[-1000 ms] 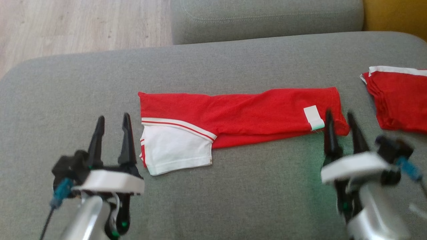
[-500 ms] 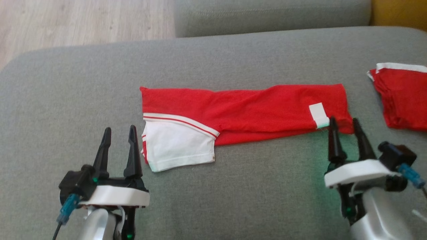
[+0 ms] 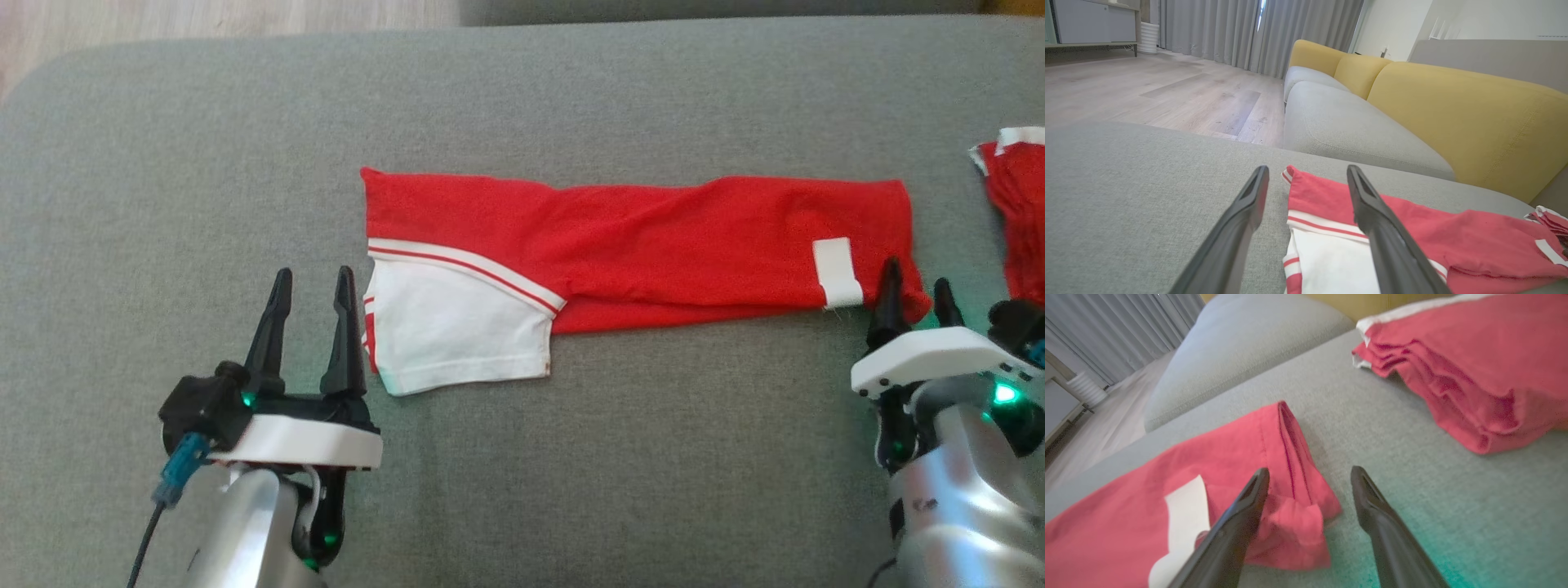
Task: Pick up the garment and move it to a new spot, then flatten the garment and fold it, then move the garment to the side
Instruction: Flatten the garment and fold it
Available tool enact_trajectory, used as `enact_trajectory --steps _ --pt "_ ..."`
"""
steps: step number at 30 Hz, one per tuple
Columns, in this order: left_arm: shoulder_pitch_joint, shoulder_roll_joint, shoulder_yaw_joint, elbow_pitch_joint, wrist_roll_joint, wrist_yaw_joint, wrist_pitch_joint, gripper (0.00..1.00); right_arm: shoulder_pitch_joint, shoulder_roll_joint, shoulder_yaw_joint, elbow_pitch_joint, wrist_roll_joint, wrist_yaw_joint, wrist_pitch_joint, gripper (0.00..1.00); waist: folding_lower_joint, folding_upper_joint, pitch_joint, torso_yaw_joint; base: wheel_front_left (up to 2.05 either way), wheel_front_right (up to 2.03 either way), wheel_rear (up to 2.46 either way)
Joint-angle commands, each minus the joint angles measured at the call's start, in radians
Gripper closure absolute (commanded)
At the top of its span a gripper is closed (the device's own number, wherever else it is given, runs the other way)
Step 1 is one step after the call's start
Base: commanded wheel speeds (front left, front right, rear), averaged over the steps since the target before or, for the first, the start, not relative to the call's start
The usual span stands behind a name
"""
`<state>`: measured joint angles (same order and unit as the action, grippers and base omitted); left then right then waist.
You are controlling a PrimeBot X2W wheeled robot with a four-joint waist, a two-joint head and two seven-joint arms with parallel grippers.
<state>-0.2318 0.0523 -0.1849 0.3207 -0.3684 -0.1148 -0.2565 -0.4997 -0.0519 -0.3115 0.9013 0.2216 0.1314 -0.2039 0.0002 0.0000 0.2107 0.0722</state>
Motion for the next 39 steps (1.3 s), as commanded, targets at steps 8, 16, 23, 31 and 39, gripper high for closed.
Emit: enact_trajectory --steps 8,16,23,31,39 --pt "-0.070 0.007 0.031 0.006 0.010 -0.012 -0.005 0.00 -0.129 0.002 0.028 0.177 -0.032 -0.001 -0.012 0.23 -0.0002 0.0000 0.034 0.010 0.00 0.00 0.00" --pt "-0.074 0.004 0.041 0.001 0.011 -0.014 -0.005 0.00 -0.166 0.002 0.042 0.217 -0.036 -0.001 -0.051 1.00 -0.0002 0.0000 0.022 -0.014 0.00 0.00 0.00" --pt "-0.056 0.002 0.047 0.005 0.009 -0.015 -0.005 0.00 -0.131 -0.036 -0.054 0.109 -0.083 -0.001 -0.057 1.00 -0.0002 0.0000 -0.007 -0.049 0.00 0.00 0.00" --pt "-0.044 0.000 0.035 0.007 -0.003 -0.016 -0.005 0.00 -0.084 -0.080 -0.199 0.032 -0.131 -0.001 -0.057 1.00 -0.0002 0.0000 -0.051 -0.060 0.00 0.00 0.00" --pt "-0.021 -0.001 0.041 0.010 -0.016 -0.016 -0.005 0.00 -0.087 -0.016 -0.130 -0.005 -0.148 -0.001 -0.038 1.00 -0.0002 0.0000 -0.118 -0.019 0.00 0.00 0.00"
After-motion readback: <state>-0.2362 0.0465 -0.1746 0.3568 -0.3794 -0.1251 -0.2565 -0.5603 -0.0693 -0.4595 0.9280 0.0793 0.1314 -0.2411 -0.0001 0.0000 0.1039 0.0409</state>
